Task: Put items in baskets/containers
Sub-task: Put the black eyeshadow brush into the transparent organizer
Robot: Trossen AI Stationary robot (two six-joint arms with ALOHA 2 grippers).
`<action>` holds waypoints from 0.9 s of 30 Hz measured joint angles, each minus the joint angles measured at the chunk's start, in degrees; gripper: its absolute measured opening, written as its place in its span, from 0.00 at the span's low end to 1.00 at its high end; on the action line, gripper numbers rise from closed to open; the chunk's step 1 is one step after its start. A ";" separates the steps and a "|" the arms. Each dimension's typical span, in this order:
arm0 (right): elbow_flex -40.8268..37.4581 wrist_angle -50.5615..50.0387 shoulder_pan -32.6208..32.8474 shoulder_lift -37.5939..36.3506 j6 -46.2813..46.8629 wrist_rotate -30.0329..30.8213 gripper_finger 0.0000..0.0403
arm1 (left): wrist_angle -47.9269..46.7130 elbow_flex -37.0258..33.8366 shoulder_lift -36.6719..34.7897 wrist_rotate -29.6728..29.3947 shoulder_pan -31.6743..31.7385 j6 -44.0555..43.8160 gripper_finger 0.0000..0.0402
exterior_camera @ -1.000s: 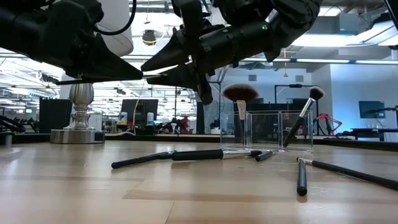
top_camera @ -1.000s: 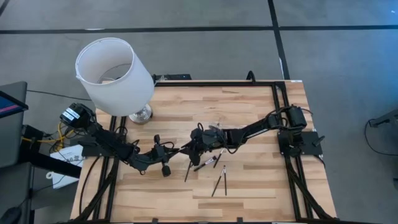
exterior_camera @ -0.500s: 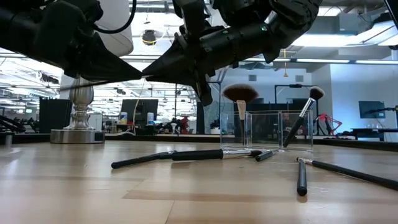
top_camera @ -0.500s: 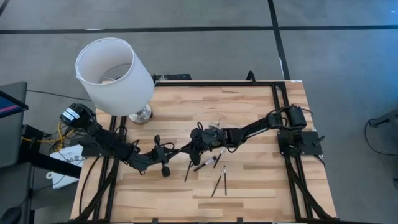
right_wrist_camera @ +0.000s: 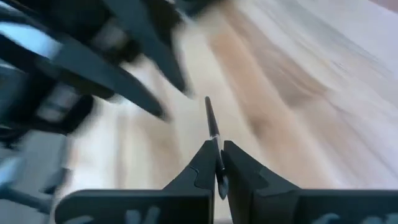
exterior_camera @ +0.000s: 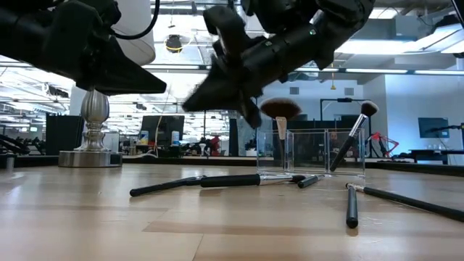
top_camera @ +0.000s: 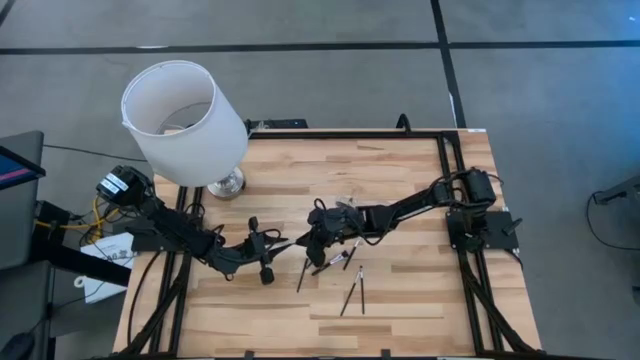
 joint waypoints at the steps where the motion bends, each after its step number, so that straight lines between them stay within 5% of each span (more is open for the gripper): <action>1: -0.03 -2.28 -0.03 -0.49 -0.01 0.13 0.02 | 0.06 0.00 -0.20 -0.34 0.01 -0.20 0.20; 6: 1.09 -11.28 0.10 -8.32 -2.73 0.02 0.01 | 0.27 0.04 -1.36 -0.55 0.02 -0.21 0.22; 10: 6.32 -30.47 0.69 -18.52 -8.84 0.44 0.01 | 0.17 0.04 -1.50 -0.51 0.02 -0.19 0.22; 19: 17.66 -81.12 0.37 -31.88 -3.25 17.14 0.01 | 0.15 -0.11 -1.50 -0.24 0.24 -0.18 0.21; 23: 16.89 -90.88 -2.16 -33.12 2.66 16.96 0.01 | 0.17 -0.13 -1.50 -0.22 1.18 -0.22 0.21; 27: 12.98 -88.83 -4.14 -32.33 2.02 16.81 0.01 | 0.17 -0.13 -1.50 -0.22 1.46 -0.25 0.21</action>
